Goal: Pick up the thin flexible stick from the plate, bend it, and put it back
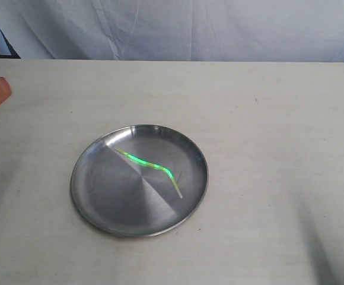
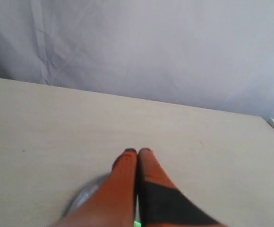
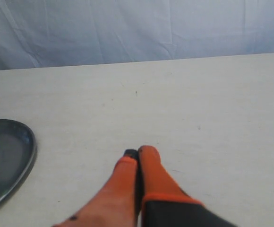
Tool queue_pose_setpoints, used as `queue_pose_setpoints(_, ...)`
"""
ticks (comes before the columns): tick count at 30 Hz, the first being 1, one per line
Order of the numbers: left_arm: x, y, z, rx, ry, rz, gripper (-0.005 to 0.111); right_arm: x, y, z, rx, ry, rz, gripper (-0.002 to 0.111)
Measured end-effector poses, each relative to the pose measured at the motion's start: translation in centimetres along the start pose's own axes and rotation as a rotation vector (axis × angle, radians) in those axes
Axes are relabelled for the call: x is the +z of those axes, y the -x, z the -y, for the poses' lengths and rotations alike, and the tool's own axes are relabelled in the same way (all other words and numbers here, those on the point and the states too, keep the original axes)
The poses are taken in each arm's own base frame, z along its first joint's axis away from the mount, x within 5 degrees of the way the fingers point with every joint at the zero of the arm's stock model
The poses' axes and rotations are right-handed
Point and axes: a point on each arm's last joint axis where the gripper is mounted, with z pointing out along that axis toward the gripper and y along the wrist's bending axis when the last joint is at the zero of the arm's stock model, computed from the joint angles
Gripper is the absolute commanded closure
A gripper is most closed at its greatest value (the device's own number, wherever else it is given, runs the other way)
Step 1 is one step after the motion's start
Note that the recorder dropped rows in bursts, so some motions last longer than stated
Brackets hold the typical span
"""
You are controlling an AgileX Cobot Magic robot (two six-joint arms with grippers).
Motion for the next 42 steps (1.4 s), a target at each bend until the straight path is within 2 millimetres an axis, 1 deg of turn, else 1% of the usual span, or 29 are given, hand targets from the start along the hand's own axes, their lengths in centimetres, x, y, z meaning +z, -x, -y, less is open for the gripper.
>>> queue_pose_setpoints(3, -0.9, 0.0, -0.8, 0.031, 0.085, 0.031, 0.106, 0.0, 0.0, 0.0, 0.0, 0.0, 0.0, 0.108)
queue_pose_setpoints(5, -1.4, -0.4, -1.2, 0.122, 0.108, 0.025, 0.106, 0.0, 0.0, 0.0, 0.0, 0.0, 0.0, 0.108)
queue_pose_setpoints(7, -2.2, -0.9, -1.3, 0.236, 0.089, 0.018, 0.106, 0.0, 0.0, 0.0, 0.0, 0.0, 0.0, 0.108)
queue_pose_setpoints(8, -2.9, -1.5, -1.4, 0.316, 0.07, 0.014, 0.106, 0.0, 0.0, 0.0, 0.0, 0.0, 0.0, 0.108)
queue_pose_setpoints(9, -3.3, -1.9, -1.5, 0.351, 0.058, 0.016, 0.106, 0.0, 0.0, 0.0, 0.0, 0.0, 0.0, 0.108)
queue_pose_setpoints(10, -4.2, -2.8, -1.7, 0.381, 0.034, 0.027, 0.106, 0.0, 0.0, 0.0, 0.002, 0.0, 0.0, 0.108)
queue_pose_setpoints(11, -4.6, -3.3, -1.8, 0.395, 0.019, 0.041, 0.106, 0.0, 0.0, 0.0, 0.002, 0.0, 0.0, 0.108)
queue_pose_setpoints(12, -5.2, -4.3, -2.1, 0.407, -0.003, 0.066, 0.106, 0.0, 0.0, 0.0, 0.002, -0.002, 0.0, 0.108)
queue_pose_setpoints(13, -5.5, -4.9, -2.3, 0.395, -0.008, 0.078, 0.106, 0.0, 0.0, 0.0, 0.002, -0.002, 0.0, 0.108)
queue_pose_setpoints(15, -5.9, -7.4, -3.4, 0.333, -0.007, 0.13, 0.106, 0.0, 0.0, 0.0, 0.002, -0.002, 0.0, 0.108)
queue_pose_setpoints(16, -6.0, -7.8, -3.7, 0.321, -0.001, 0.152, 0.106, 0.0, 0.0, 0.0, 0.004, -0.002, 0.0, 0.108)
queue_pose_setpoints(20, -6.8, -7.8, -4.1, 0.308, 0.055, 0.244, 0.106, 0.0, 0.0, 0.0, 0.004, -0.002, 0.0, 0.108)
queue_pose_setpoints(22, -6.8, -8.1, -4.4, 0.304, 0.091, 0.216, 0.106, 0.0, 0.0, 0.0, 0.004, -0.002, 0.0, 0.108)
queue_pose_setpoints(24, -6.8, -8.8, -4.7, 0.294, 0.127, 0.138, 0.106, 0.0, 0.0, 0.0, 0.004, -0.002, 0.0, 0.108)
queue_pose_setpoints(26, -6.7, -9.2, -4.9, 0.292, 0.15, 0.102, 0.106, 0.0, 0.0, 0.0, 0.004, -0.002, 0.0, 0.108)
queue_pose_setpoints(35, -6.8, -9.2, -5.3, 0.361, 0.21, 0.096, 0.106, 0.0, 0.0, 0.0, 0.004, -0.002, 0.0, 0.108)
queue_pose_setpoints(42, -6.8, -9.2, -5.2, 0.371, 0.212, 0.095, 0.106, 0.0, 0.0, 0.0, 0.006, -0.001, 0.0, 0.108)
